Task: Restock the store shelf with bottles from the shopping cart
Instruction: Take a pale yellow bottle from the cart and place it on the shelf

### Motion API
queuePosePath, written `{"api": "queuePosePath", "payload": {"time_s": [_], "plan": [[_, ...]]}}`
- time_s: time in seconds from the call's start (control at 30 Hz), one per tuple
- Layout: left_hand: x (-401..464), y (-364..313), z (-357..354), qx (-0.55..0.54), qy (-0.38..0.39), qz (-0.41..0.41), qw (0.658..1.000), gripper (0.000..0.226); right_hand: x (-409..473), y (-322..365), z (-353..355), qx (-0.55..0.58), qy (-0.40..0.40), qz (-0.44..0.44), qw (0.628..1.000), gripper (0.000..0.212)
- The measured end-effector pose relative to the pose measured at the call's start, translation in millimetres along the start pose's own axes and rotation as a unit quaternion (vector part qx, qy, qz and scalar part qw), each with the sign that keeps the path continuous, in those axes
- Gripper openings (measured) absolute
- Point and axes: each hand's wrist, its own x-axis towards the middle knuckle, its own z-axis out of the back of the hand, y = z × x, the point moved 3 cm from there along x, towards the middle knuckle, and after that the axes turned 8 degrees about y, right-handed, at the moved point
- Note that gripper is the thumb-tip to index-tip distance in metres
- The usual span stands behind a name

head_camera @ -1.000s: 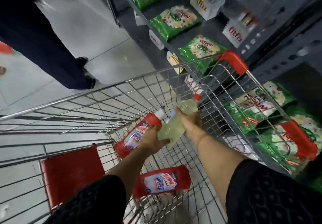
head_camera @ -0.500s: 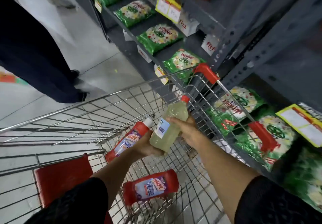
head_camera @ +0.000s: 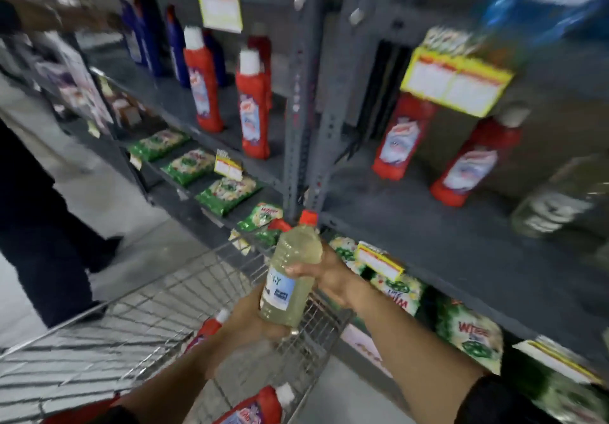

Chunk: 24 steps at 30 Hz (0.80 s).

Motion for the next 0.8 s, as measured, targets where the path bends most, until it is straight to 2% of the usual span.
{"api": "queuePosePath", "payload": {"time_s": [0.07, 0.17, 0.3, 0.43, 0.53, 0.63, 0.73, 0.8], "plan": [[-3, -39, -4, 0.046, -0.001, -0.038, 0.998, 0.072, -24, 29, 6, -0.027, -0.026, 0.024, 0.999, 0.05], [-3, -93, -15, 0.088, 0.002, -0.084, 0.993, 0.075, -64, 69, 16, -0.065, -0.084, 0.04, 0.993, 0.048], [4, -146, -47, 0.094, 0.006, -0.115, 0.989, 0.041, -113, 114, 35, -0.085, -0.106, 0.087, 0.987, 0.05], [14, -195, -100, 0.101, -0.035, -0.16, 0.981, 0.072, -161, 149, 69, -0.1, -0.159, 0.131, 0.973, 0.059], [25, -229, -156, 0.111, -0.066, -0.191, 0.973, 0.079, -200, 167, 100, -0.095, -0.242, 0.169, 0.951, 0.061], [31, -256, -210, 0.096, -0.093, -0.19, 0.973, 0.084, -233, 180, 134, -0.137, -0.328, 0.18, 0.917, 0.059], [45, -267, -269, 0.037, -0.048, -0.195, 0.979, 0.087, -265, 181, 174, -0.172, -0.379, 0.153, 0.896, 0.066], [60, -275, -301, 0.038, -0.01, -0.207, 0.978, 0.087, -283, 179, 201, -0.179, -0.391, 0.142, 0.892, 0.062]]}}
